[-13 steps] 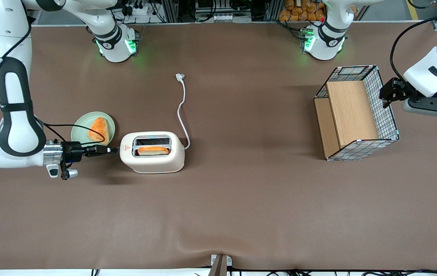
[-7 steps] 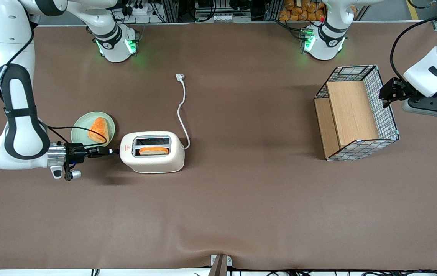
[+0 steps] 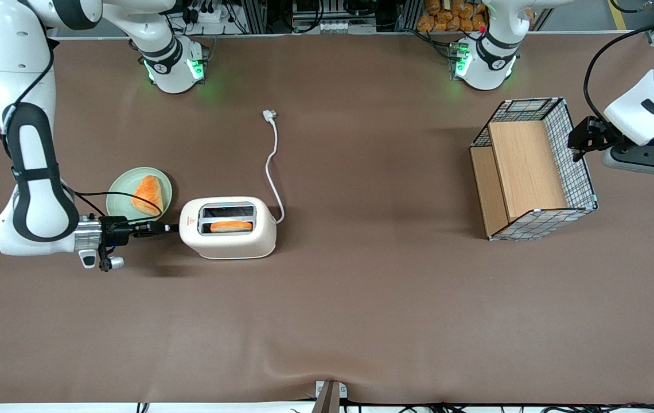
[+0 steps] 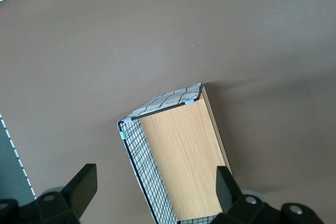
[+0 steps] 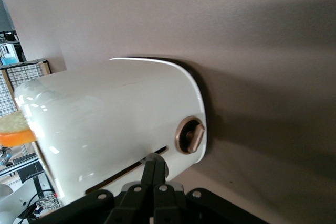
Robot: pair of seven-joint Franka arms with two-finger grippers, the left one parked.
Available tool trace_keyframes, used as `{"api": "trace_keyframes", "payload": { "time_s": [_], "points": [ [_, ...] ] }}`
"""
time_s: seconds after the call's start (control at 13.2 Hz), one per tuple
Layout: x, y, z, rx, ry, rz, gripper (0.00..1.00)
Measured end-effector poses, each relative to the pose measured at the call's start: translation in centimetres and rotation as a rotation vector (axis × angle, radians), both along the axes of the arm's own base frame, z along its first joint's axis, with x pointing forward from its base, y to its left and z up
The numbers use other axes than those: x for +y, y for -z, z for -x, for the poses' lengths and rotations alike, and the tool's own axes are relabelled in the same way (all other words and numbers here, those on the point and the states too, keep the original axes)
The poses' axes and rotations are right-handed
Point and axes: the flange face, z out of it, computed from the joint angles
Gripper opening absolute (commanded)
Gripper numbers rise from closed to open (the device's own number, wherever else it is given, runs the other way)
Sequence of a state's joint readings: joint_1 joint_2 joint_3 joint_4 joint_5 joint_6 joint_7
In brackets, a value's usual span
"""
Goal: Press toaster button with right arm
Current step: 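Push the toaster lever down with the right gripper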
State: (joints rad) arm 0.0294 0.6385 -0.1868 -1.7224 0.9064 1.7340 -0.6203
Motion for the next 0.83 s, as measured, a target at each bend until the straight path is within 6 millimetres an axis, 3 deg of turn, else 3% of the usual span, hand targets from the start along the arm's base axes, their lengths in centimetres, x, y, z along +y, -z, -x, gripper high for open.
{"api": "trace_keyframes", "payload": {
  "time_s": [0.53, 0.83],
  "points": [
    [-0.4, 1.4, -0.1, -0.005, 0.017, 0.026, 0.00],
    [-0.2, 4.2, 0.2, 0.003, 0.014, 0.048, 0.00]
  ]
}}
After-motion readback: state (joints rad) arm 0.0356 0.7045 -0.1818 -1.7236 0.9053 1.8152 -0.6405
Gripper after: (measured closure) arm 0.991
